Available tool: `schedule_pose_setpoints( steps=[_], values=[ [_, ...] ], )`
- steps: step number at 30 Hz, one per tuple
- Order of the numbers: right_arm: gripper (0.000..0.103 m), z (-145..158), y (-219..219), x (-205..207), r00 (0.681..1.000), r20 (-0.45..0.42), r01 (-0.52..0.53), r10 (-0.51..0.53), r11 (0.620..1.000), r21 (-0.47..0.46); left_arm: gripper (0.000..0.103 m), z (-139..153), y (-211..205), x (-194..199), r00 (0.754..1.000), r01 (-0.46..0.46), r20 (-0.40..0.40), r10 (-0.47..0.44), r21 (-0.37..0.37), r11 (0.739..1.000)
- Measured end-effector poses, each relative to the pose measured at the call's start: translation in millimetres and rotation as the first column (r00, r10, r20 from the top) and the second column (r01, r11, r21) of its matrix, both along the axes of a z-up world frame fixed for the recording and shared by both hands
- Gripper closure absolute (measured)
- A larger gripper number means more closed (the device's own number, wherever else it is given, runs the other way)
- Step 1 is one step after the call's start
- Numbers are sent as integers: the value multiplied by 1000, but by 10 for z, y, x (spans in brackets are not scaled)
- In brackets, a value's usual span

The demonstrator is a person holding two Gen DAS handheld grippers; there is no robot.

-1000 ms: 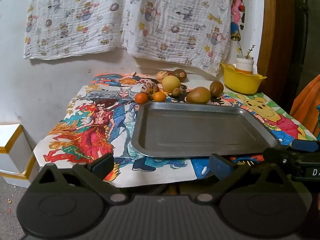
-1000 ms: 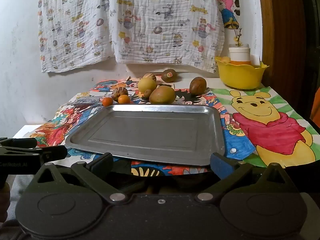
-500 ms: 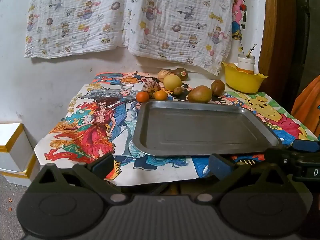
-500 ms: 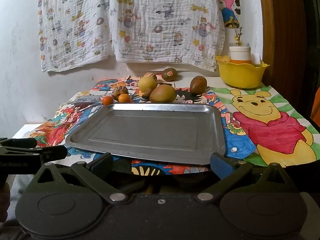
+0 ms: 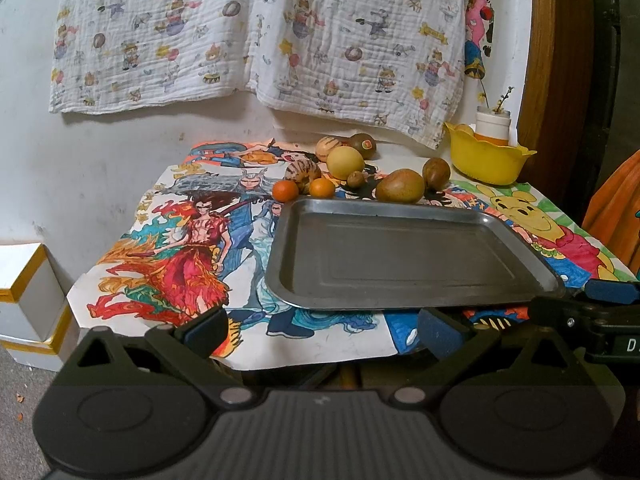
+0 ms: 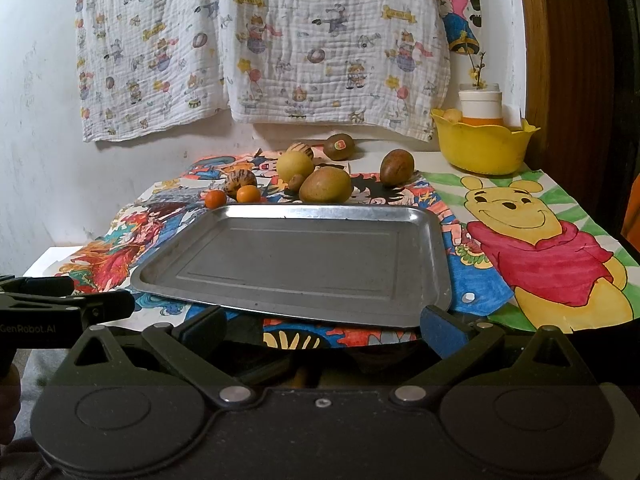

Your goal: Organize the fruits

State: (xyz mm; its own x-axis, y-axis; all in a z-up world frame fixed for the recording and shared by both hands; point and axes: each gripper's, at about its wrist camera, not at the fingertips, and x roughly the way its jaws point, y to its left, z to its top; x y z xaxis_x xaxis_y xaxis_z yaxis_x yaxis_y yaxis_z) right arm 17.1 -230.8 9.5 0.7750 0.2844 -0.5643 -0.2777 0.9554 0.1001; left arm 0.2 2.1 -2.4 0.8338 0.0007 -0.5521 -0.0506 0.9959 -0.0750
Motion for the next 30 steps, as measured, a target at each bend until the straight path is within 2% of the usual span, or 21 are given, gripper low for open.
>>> schedule_pose_setpoints(
  steps=[6,8,24,30],
  values=[
    [0,97,-34,4,1000,-2,-1,1,1000,0,0,-74,13,19,1000,1,-10,-1,-4,1000],
    [0,-39,8,8,1000,-3,0,0,1000,0,0,-77,13,13,1000,0,-10,0,-5,1000],
    [0,32,37,14,1000,-8,-1,1,1000,-2,0,-86,22,15,1000,1,-16,-2,-8,1000],
    [0,-55,16,55,1000,-16,-1,0,1000,-5,0,-105,32,28,1000,3,-24,-3,-14,1000]
  ],
)
